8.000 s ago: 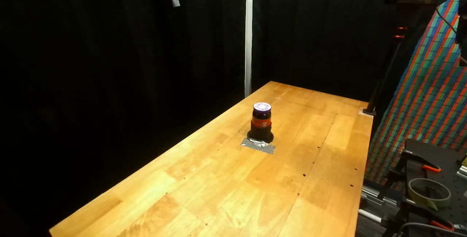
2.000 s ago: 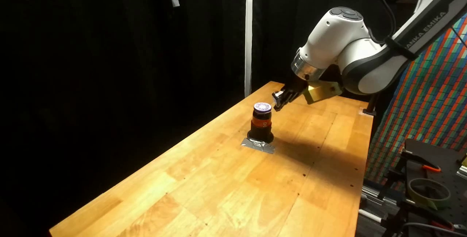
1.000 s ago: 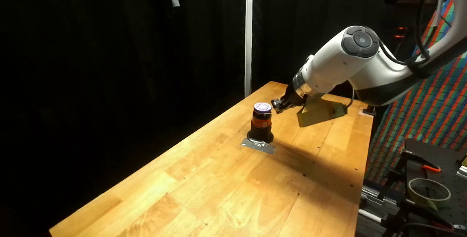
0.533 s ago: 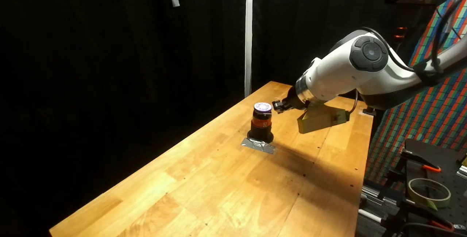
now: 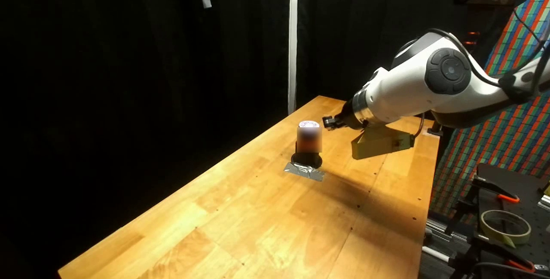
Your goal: Put the rubber band around the jar.
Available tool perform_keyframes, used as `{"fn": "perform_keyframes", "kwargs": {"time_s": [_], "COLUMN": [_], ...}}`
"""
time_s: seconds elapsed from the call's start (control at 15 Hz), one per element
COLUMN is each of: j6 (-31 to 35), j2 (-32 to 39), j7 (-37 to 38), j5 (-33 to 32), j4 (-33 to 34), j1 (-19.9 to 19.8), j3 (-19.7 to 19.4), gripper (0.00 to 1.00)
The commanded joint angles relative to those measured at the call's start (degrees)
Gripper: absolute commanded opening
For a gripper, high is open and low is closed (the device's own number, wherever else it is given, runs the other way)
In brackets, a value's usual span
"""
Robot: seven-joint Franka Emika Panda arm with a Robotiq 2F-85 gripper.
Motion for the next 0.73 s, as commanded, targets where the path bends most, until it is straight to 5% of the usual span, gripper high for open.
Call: {"fn": "perform_keyframes", "kwargs": {"time_s": [0.0,0.07,0.13,0.2,0.4,0.67], "j6": [2.21,2.16,2.52,0.19,0.57,0.66], "j2": [5.33,4.77,3.37,-0.11,-0.19,-0.21], "j7": [5.71,5.50,4.36,1.27,1.27,1.27], "j5": [-2.19,-2.41,-2.60,-1.12,-1.23,-1.25], "j4": [-1.28,-1.30,-1.52,-0.76,-1.15,-1.25], "j1": [3.96,3.32,2.22,0.31,0.31,0.31], "j3": [-3.53,-3.02,-2.16,-0.40,-0.39,-0.39], "gripper": [0.10,0.33,0.35,0.10,0.32,0.35]}}
